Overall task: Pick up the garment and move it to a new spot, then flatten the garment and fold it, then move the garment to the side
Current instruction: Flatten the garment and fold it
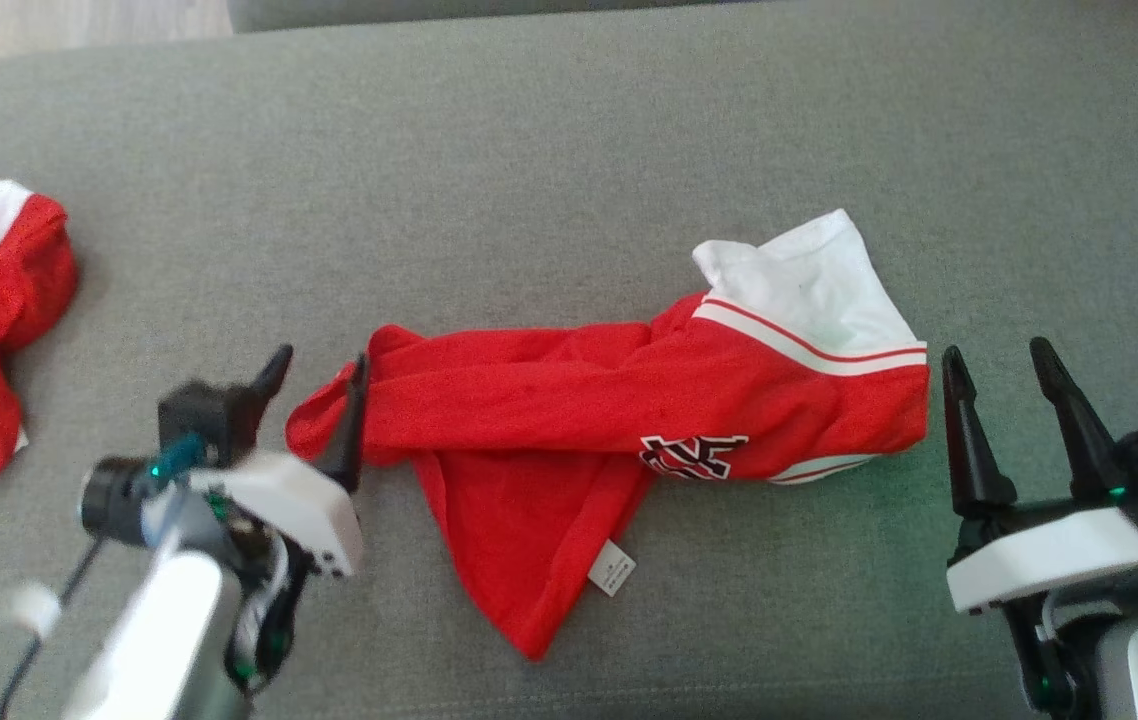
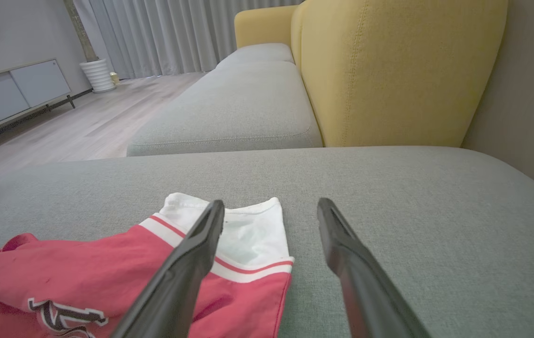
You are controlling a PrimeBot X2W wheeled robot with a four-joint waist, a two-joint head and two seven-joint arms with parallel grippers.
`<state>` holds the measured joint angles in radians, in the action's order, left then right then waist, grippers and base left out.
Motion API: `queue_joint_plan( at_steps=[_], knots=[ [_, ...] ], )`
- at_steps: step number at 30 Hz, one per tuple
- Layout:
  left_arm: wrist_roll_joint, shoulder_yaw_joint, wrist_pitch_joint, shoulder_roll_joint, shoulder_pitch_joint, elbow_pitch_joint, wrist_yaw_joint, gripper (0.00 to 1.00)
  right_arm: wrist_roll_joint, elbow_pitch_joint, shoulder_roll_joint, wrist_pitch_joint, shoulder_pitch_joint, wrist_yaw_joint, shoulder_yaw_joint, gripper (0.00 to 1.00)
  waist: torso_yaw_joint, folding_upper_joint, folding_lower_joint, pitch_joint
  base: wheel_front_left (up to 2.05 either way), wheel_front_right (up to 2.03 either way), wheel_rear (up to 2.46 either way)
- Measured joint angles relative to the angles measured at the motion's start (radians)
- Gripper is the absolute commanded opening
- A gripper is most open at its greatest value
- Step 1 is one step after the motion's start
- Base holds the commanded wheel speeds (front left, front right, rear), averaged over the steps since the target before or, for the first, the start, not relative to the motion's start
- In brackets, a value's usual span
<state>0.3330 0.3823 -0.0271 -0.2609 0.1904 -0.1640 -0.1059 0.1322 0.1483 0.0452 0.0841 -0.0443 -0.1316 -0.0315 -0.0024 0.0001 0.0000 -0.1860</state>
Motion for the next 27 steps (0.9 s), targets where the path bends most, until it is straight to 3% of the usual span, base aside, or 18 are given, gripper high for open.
queue_joint_plan(
  at_steps=[11,13,15,19,27],
  knots=[
    [0.058,0.01,0.181,-0.028,0.125,-0.227,0.072,1.0,0.005,-0.02,0.0,-0.005,0.028,0.0,0.001,1.0,-0.038,0.0,0.0,-0.054,0.0,0.0,0.0],
    [0.058,0.017,0.194,-0.033,0.13,-0.25,0.083,0.46,0.012,-0.023,0.0,-0.005,0.032,0.0,0.0,1.0,-0.042,0.0,0.0,-0.058,0.0,0.0,0.0],
    [0.064,0.021,0.194,-0.034,0.144,-0.263,0.091,0.0,0.016,-0.026,0.0,-0.006,0.034,0.0,0.0,1.0,-0.045,0.0,0.0,-0.06,0.0,0.0,0.0],
    [0.074,0.021,0.187,-0.034,0.174,-0.285,0.101,0.0,0.016,-0.032,0.0,-0.009,0.035,0.0,0.0,1.0,-0.048,0.0,0.0,-0.061,0.0,0.0,0.0],
    [0.136,-0.046,0.045,-0.007,0.195,-0.198,0.097,0.0,0.026,-0.035,0.0,-0.014,0.035,0.0,-0.007,1.0,-0.038,0.0,0.0,-0.054,0.0,0.0,0.0]
  ],
)
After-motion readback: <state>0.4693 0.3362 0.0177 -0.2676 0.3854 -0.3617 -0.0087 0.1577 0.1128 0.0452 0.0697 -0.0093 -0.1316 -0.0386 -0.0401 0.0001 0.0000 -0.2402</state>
